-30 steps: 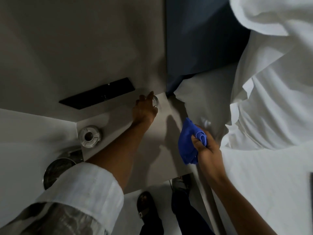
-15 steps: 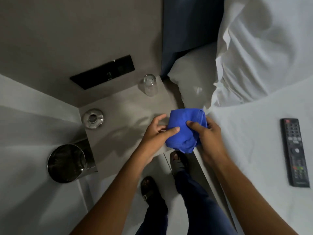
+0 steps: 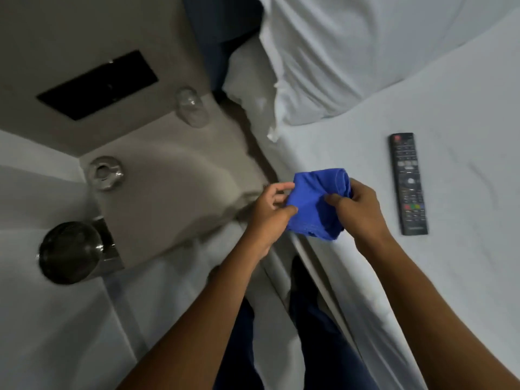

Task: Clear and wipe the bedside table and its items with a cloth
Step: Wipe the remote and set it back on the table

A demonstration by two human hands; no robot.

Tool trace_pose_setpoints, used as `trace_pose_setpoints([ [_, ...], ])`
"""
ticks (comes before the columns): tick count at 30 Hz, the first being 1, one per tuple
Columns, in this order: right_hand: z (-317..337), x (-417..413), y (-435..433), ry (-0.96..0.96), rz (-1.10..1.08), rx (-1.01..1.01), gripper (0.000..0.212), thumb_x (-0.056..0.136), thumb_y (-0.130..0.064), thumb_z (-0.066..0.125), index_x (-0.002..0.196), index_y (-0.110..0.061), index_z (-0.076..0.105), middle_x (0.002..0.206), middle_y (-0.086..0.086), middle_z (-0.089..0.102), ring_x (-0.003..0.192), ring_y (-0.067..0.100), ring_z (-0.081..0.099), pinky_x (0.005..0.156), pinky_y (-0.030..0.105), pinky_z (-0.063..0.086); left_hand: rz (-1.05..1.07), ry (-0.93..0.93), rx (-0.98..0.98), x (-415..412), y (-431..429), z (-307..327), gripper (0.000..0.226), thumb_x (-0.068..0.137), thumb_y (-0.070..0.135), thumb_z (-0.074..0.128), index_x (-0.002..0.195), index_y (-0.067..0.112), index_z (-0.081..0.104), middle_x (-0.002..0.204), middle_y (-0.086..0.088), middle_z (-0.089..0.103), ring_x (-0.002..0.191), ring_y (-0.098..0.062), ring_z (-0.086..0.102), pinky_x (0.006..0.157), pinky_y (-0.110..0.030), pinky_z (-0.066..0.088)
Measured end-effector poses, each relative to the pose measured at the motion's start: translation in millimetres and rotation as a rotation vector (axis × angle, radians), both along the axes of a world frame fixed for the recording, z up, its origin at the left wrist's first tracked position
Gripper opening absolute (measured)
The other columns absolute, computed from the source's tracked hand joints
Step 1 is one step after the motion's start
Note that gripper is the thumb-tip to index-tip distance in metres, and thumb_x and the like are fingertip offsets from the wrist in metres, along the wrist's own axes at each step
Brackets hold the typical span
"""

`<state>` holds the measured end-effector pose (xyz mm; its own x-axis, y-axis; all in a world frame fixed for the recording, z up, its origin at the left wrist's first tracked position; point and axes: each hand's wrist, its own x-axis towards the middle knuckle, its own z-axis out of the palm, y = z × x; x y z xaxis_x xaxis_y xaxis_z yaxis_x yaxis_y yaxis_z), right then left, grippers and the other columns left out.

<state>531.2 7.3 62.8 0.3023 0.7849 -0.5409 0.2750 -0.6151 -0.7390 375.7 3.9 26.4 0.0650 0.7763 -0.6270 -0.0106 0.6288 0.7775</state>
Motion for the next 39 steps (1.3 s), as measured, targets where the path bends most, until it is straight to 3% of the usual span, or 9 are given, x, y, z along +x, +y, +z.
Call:
trace_pose_setpoints([
  [3, 17, 60, -5, -0.225, -0.060, 0.098, 0.005, 0.073, -0.011, 0.058, 0.077, -0.009, 0.060, 0.064, 0.004, 0.058, 0.058, 0.018, 0.050, 0.052, 0.029, 0.040, -0.040, 0.126, 0.019, 69, 5, 1, 0.041, 0.082, -0.007, 0.053, 0.107, 0.023, 0.062, 0.106, -0.005, 0.064, 0.088, -0.018, 0.063, 0.074, -0.028, 0.053],
  [6, 34, 116, -7, -0.433, -0.066, 0.189, 0.014, 0.069, -0.013, 0.058, 0.077, -0.022, 0.064, 0.060, -0.010, 0.057, 0.053, 0.005, 0.051, 0.049, 0.016, 0.036, -0.169, 0.325, 0.075, 130, 9, 3, 0.036, 0.085, 0.009, 0.059, 0.118, 0.021, 0.063, 0.115, -0.005, 0.068, 0.100, -0.021, 0.066, 0.091, -0.034, 0.054],
  [11, 43, 181, -14, -0.681, -0.011, 0.262, 0.020, 0.074, -0.028, 0.057, 0.090, -0.024, 0.070, 0.080, -0.005, 0.061, 0.068, 0.019, 0.055, 0.063, 0.029, 0.040, -0.332, 0.621, 0.139, 231, 11, 4, 0.058, 0.083, 0.047, 0.068, 0.130, 0.016, 0.051, 0.125, -0.006, 0.063, 0.118, -0.027, 0.057, 0.089, -0.042, 0.049],
  [14, 42, 199, -18, -0.716, 0.002, 0.295, 0.018, 0.075, -0.026, 0.058, 0.090, -0.023, 0.069, 0.085, 0.000, 0.065, 0.071, 0.021, 0.058, 0.064, 0.032, 0.045, -0.272, 0.689, 0.150, 261, 10, 1, 0.072, 0.078, 0.042, 0.076, 0.135, 0.015, 0.043, 0.132, -0.008, 0.057, 0.121, -0.028, 0.053, 0.093, -0.041, 0.049],
  [21, 43, 190, -2, -0.539, 0.071, 0.429, 0.020, 0.074, -0.023, 0.060, 0.091, -0.018, 0.070, 0.094, 0.002, 0.068, 0.080, 0.019, 0.061, 0.069, 0.031, 0.047, 0.048, 0.143, -0.011, 206, 6, -1, 0.019, 0.082, 0.019, 0.072, 0.100, 0.022, 0.065, 0.102, -0.009, 0.074, 0.087, -0.028, 0.072, 0.074, -0.037, 0.061],
  [27, 45, 128, 43, -0.445, 0.256, 0.574, 0.023, 0.079, -0.009, 0.055, 0.101, -0.006, 0.050, 0.112, 0.010, 0.061, 0.108, 0.028, 0.052, 0.075, 0.036, 0.046, 0.171, -0.393, -0.074, 130, 3, 18, 0.044, 0.090, 0.011, 0.063, 0.131, 0.026, 0.057, 0.111, -0.009, 0.074, 0.086, -0.023, 0.073, 0.064, -0.033, 0.059],
  [29, 46, 102, 54, -0.389, 0.381, 0.591, 0.023, 0.080, -0.006, 0.052, 0.102, -0.007, 0.045, 0.113, 0.012, 0.059, 0.113, 0.030, 0.053, 0.078, 0.041, 0.047, 0.153, -0.465, -0.067, 111, 1, 22, 0.039, 0.095, 0.022, 0.058, 0.133, 0.027, 0.056, 0.111, -0.007, 0.074, 0.089, -0.022, 0.072, 0.066, -0.033, 0.059],
  [34, 42, 36, 55, -0.345, 0.679, 0.563, 0.024, 0.075, 0.004, 0.053, 0.099, 0.002, 0.048, 0.098, 0.016, 0.060, 0.086, 0.034, 0.053, 0.072, 0.052, 0.044, 0.274, -0.547, -0.009, 74, 0, 30, 0.043, 0.100, 0.029, 0.047, 0.142, 0.021, 0.047, 0.105, 0.000, 0.073, 0.085, -0.014, 0.070, 0.070, -0.030, 0.057],
  [39, 45, -19, 28, -0.106, 0.689, 0.546, 0.034, 0.074, 0.005, 0.055, 0.107, -0.002, 0.052, 0.101, 0.014, 0.063, 0.088, 0.030, 0.059, 0.072, 0.050, 0.050, 0.482, -0.668, -0.053, 31, -6, 32, 0.045, 0.100, 0.034, 0.043, 0.140, 0.014, 0.051, 0.121, -0.013, 0.066, 0.102, -0.025, 0.067, 0.089, -0.041, 0.053],
])
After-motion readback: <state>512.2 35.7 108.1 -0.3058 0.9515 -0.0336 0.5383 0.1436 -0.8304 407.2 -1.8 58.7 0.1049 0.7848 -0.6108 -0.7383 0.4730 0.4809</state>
